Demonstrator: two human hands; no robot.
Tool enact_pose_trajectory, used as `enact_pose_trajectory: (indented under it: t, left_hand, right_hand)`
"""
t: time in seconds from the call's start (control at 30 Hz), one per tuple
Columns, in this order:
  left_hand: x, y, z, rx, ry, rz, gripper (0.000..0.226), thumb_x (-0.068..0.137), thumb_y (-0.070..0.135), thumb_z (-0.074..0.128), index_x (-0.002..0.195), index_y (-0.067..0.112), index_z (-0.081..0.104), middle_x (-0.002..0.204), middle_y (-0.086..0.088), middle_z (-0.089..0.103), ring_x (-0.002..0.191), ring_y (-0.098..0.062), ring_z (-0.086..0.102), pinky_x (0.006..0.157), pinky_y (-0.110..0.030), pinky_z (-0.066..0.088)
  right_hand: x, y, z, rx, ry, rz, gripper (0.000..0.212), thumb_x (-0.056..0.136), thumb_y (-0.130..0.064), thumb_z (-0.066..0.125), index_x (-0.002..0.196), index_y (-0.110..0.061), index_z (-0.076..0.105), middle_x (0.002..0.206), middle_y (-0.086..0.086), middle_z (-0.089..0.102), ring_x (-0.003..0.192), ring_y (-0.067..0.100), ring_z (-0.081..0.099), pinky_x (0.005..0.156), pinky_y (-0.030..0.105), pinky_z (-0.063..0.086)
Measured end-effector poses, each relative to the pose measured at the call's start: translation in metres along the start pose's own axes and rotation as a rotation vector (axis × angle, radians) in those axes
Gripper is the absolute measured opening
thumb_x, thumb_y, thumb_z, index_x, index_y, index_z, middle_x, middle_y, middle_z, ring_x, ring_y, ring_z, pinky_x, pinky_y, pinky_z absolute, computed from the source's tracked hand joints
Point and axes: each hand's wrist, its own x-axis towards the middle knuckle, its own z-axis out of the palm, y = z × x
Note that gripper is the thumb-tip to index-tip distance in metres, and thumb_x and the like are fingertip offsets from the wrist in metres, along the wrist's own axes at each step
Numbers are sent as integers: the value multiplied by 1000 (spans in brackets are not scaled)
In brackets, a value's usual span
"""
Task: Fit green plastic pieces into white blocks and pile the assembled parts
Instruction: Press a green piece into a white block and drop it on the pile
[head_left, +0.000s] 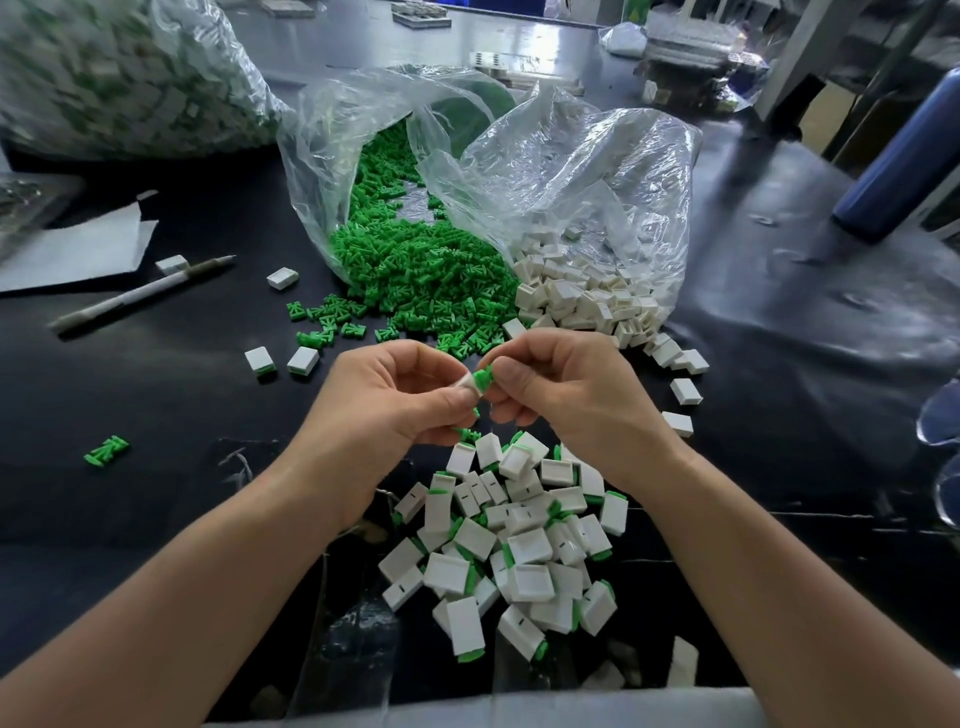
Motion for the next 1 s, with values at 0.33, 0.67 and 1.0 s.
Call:
enact_pose_trajectory:
  t: [0.33,0.67,1.0]
  left_hand:
    - [-1,0,0,15,-7,8,15,60,11,72,73,7,66,62,-7,68,54,-12,64,50,-19,52]
    - [-2,1,2,18,3,4,21,56,16,71,74,6,66,60,-6,68,52,-11,62,48,-17,51]
    - [-3,2,1,-10,-70,-62,24,57,17,68,78,5,68,63,-7,69,55,-11,64,51,-18,52]
  right_hand:
    - [1,5,2,-135,40,-36,22,89,-7,57,73,-23,60,63,-4,61,55,6,59,57,24,51]
    - [-1,2,1,-253,21,-38,23,90,-15,56,70,-26,56,67,2,63,61,16,62,69,41,55]
    - [-3,0,0,-263,-51,-21,27,92,-16,50,69,-2,51,71,18,60,69,34,56,66,48,49]
